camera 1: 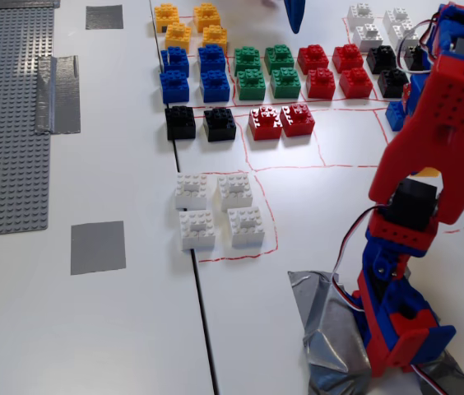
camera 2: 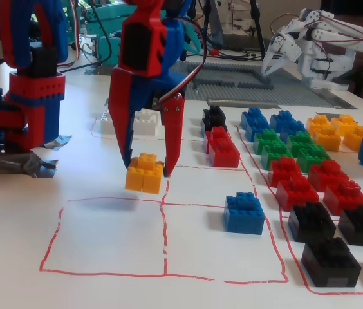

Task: Grab the block and put it in the grey marker

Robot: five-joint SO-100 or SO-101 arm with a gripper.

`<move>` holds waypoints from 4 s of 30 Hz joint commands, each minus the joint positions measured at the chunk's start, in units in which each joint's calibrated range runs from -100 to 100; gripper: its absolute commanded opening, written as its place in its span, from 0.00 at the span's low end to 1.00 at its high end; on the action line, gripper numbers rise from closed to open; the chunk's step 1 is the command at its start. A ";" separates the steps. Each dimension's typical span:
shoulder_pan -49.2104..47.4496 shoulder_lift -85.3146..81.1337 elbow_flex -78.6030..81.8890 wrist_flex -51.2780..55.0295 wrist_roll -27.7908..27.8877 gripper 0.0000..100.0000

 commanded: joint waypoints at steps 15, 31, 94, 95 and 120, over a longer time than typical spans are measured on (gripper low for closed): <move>-21.70 -7.47 -19.35 12.59 -2.44 0.00; -51.93 -2.44 -30.06 12.10 -4.79 0.00; -82.74 37.41 -58.58 6.18 -10.89 0.00; -82.55 37.41 -58.31 5.93 -10.79 0.00; -81.07 36.91 -50.95 4.39 -10.50 0.16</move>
